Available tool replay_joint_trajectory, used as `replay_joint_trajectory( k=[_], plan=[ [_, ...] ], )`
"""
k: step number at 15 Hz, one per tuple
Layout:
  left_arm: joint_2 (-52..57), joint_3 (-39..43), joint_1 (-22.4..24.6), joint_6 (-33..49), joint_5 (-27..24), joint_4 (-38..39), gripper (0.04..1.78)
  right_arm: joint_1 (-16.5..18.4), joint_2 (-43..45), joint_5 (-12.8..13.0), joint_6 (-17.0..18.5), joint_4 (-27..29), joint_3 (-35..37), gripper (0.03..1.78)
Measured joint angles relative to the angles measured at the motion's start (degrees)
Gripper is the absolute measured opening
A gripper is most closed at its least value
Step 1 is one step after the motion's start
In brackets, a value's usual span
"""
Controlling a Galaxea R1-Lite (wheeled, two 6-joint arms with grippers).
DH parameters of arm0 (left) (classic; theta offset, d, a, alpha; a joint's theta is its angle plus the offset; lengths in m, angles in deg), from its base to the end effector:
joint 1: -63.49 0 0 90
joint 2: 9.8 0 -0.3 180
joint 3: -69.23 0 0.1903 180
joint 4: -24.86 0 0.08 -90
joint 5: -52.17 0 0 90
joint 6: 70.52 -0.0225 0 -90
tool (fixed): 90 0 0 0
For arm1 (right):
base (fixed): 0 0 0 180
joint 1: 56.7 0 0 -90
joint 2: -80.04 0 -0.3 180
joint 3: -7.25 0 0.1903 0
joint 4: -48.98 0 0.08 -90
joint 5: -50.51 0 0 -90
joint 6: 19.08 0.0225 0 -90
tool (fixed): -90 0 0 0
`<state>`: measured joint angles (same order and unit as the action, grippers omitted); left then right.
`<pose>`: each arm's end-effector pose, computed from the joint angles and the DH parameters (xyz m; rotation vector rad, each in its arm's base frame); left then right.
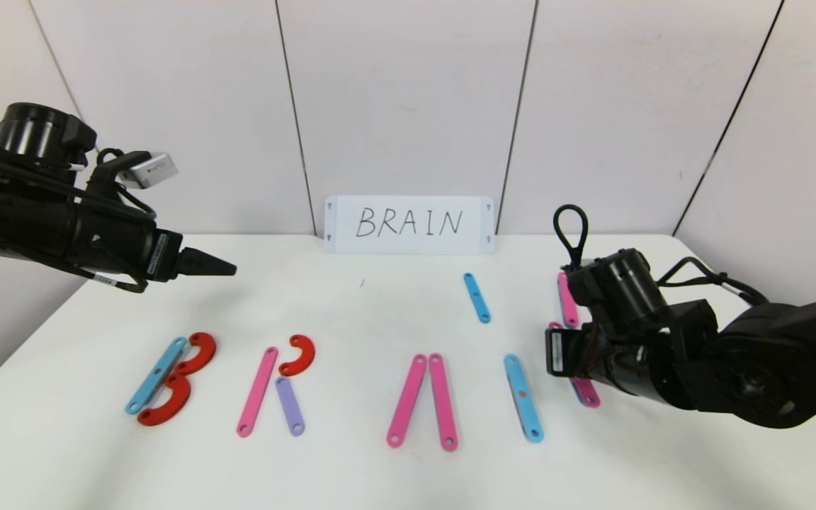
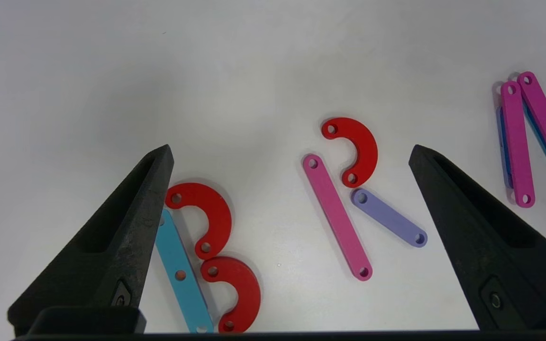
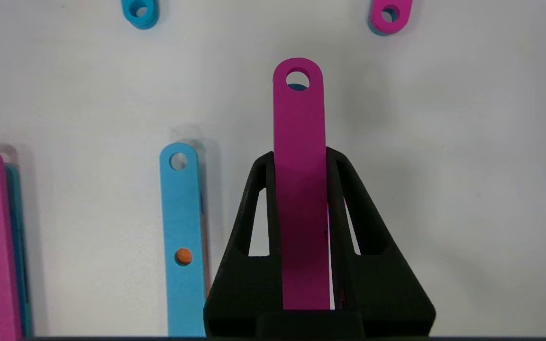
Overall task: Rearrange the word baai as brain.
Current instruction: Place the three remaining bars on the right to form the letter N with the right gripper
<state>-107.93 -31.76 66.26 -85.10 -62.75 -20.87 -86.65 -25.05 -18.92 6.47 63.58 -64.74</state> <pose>0.3062 0.0053 0.2382 0.0600 0.6773 -0.4575 0.2687 0.1457 0.1110 0.0682 0.7650 -0.0163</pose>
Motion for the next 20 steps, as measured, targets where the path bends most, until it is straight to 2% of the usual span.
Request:
replay_joint_trajectory(
  k=[7,11,14,20],
  plan=[
    [-0.2,0.0,0.0,0.0,0.0,0.0,1.74,1.6,-0.5,-1.8,-1.2,-3.6,3.6,0.30],
    [-0.6,0.0,0.0,0.0,0.0,0.0,1.74,2.3,-1.3,-3.1,-2.7,-3.9,4.0,0.30],
    [-0.8,0.0,0.0,-1.0,0.0,0.0,1.74,3.0,-2.6,-3.1,-3.4,-6.8,4.3,0.30],
    [-1.2,0.0,0.0,-1.1,0.0,0.0,1.74,3.7,-4.2,-3.1,-3.7,-7.2,4.5,0.30]
  ],
)
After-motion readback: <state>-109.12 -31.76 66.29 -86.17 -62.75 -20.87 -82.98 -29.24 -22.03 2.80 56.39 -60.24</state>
